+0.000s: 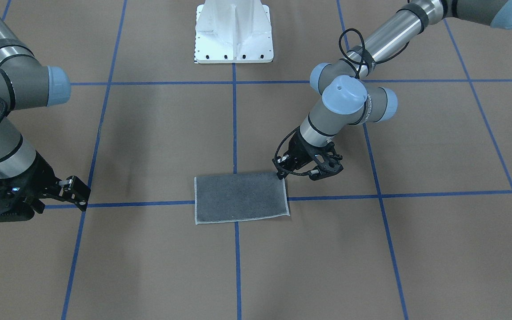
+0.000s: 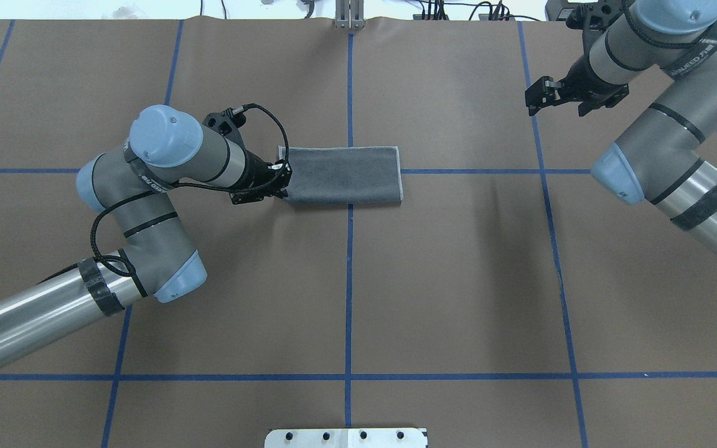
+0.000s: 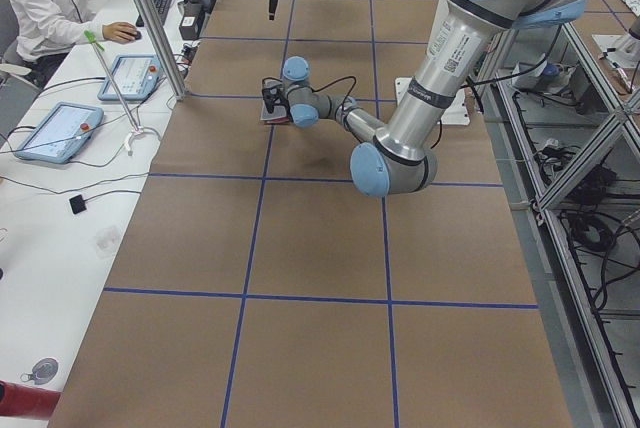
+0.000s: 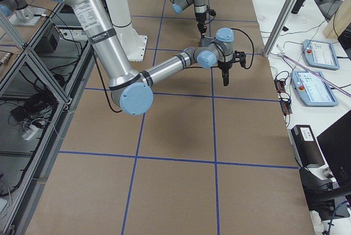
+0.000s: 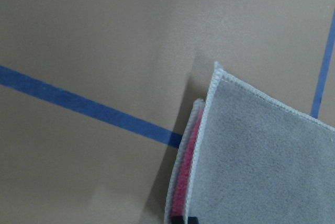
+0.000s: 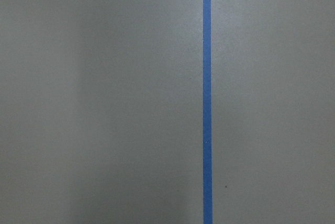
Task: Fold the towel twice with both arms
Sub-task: 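Lift the strip end with the left gripper and carry it over the strip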
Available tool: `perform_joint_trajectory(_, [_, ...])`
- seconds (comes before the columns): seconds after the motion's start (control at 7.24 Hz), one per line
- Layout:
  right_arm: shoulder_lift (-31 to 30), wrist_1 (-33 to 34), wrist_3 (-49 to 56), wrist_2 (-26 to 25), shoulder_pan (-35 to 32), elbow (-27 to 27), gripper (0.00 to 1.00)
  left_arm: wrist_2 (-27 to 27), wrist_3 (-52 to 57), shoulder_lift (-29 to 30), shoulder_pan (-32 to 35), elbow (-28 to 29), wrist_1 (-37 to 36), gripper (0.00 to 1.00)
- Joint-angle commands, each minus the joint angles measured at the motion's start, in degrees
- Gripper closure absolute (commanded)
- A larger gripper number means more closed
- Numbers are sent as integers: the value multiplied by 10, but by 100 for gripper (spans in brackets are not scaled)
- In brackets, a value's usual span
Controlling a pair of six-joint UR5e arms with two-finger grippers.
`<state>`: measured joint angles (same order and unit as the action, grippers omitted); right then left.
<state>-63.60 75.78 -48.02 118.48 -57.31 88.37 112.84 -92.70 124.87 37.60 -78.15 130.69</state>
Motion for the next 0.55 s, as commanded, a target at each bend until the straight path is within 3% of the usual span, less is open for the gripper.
perform_joint_trajectory(0.0, [-2,0,0,0,0,0,0,-1,36,-18,2,-19,0,100])
perform_joint_trajectory(0.41, [-1,0,0,0,0,-1,0,-8,36,-3,-4,-18,-5,100])
